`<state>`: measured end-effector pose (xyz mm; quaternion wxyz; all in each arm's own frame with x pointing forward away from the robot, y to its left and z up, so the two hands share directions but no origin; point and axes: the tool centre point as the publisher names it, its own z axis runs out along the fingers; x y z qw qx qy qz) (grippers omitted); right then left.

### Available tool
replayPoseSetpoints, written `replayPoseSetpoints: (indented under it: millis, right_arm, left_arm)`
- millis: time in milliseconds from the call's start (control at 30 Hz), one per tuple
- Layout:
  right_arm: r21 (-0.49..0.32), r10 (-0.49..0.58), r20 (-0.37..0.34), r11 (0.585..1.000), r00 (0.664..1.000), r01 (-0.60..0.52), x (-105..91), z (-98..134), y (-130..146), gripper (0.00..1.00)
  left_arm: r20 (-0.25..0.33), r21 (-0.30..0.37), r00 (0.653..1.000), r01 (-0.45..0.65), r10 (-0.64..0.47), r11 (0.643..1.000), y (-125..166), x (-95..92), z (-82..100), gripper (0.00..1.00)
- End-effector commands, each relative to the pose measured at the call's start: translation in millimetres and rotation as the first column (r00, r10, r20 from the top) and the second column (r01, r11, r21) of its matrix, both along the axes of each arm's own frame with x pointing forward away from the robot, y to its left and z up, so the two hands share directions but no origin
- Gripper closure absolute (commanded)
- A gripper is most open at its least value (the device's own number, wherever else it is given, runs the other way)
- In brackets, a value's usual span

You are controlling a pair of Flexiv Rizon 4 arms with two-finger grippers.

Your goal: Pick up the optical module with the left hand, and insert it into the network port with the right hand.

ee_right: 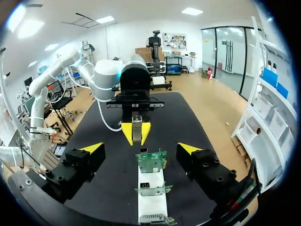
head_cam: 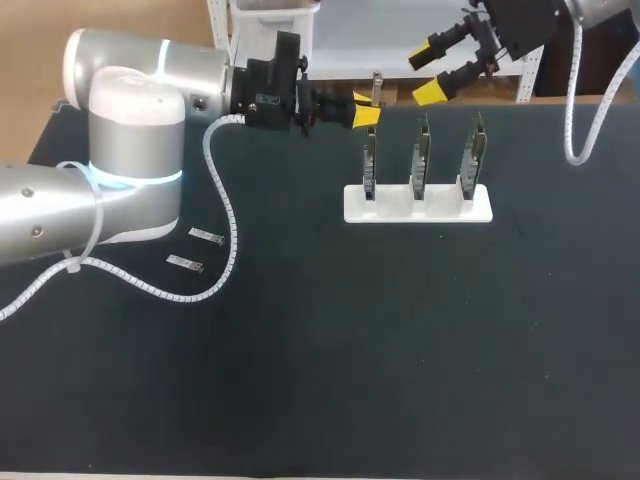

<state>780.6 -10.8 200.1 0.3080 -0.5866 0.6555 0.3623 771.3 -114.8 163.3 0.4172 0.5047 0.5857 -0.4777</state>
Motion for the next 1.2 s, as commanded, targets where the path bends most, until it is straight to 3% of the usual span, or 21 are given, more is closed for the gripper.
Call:
replayPoseSetpoints:
  millis: [33, 267, 1200]
  right_arm:
    - [0.006, -0.036, 0.024, 0.999, 0.999, 0.036, -10.0, -3, 4, 0.00]
    - [0.029, 0.016, -0.014, 0.999, 1.000, -0.016, -6.4, -1, 14, 0.00]
    - [0.043, 0.097, -0.004, 0.994, 0.995, -0.097, -4.0, 5, 44, 0.00]
  left_arm:
    - [0.003, -0.002, 1.000, -0.006, 0.006, 1.000, 0, -2.4, -0.1, 1.00]
    - [0.003, -0.002, 1.000, -0.006, 0.006, 1.000, 0, -2.4, -0.1, 1.00]
    - [0.003, -0.002, 1.000, -0.006, 0.006, 1.000, 0, -2.4, -0.1, 1.00]
